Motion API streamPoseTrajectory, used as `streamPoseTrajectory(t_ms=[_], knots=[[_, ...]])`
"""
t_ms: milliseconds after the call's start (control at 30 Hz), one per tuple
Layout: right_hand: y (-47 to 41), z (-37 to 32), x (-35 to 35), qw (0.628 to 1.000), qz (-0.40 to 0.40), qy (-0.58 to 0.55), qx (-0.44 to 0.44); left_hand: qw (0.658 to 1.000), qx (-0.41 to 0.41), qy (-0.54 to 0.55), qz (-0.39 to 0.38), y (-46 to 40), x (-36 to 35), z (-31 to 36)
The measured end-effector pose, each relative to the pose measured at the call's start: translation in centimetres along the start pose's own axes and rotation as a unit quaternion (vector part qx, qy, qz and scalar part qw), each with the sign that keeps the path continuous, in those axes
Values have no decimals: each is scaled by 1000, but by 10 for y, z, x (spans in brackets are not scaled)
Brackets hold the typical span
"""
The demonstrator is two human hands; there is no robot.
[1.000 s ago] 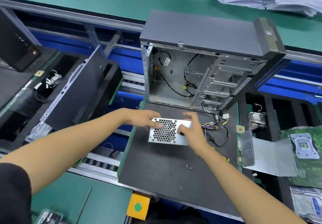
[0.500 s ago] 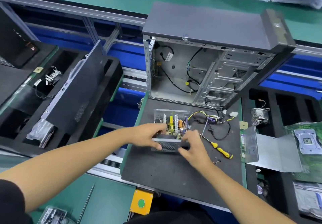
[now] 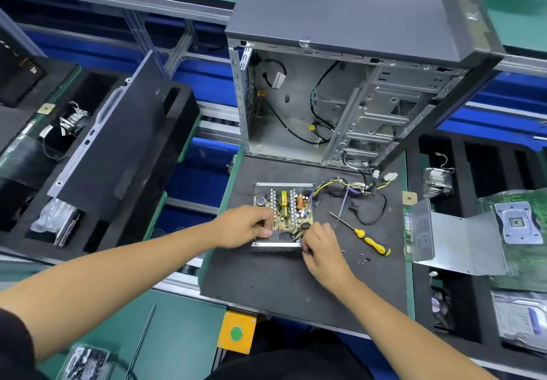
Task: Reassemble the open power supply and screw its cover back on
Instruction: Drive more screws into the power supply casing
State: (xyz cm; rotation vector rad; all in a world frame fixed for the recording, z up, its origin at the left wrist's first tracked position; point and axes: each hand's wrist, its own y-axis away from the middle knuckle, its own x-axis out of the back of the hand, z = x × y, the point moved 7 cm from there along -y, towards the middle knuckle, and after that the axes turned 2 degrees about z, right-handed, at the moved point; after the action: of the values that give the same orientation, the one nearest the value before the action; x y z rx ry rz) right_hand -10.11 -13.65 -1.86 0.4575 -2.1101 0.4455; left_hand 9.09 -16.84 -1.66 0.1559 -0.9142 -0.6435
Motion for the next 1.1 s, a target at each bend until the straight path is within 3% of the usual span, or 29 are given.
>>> streamPoseTrajectory(t_ms=[233,433,733,833,900,1000,1033,1100], knots=[[-5,-5,0,1000,-2,7,28,997,-11,-7,79,20,3,-15],[-5,-5,-1,999,8,-25,45,958,30,257,125,36,29,-53],[-25,1,17,974,86,-196,-81,928,48,368,24,-7,51,2],[-49,-3,13,921,2,-348,-175,925,50,375,17,-20,54,21],[-56,-1,12,878,-14,-427,-218,918,53,390,46,-26,56,28],[-56,9,16,811,56,-497,-303,889,94,428,137,-29,46,25],[-53,15,17,786,89,-507,-343,898,105,393,168,-27,38,24],[-46,30,15,714,162,-533,-424,951,88,235,181,-18,13,26]])
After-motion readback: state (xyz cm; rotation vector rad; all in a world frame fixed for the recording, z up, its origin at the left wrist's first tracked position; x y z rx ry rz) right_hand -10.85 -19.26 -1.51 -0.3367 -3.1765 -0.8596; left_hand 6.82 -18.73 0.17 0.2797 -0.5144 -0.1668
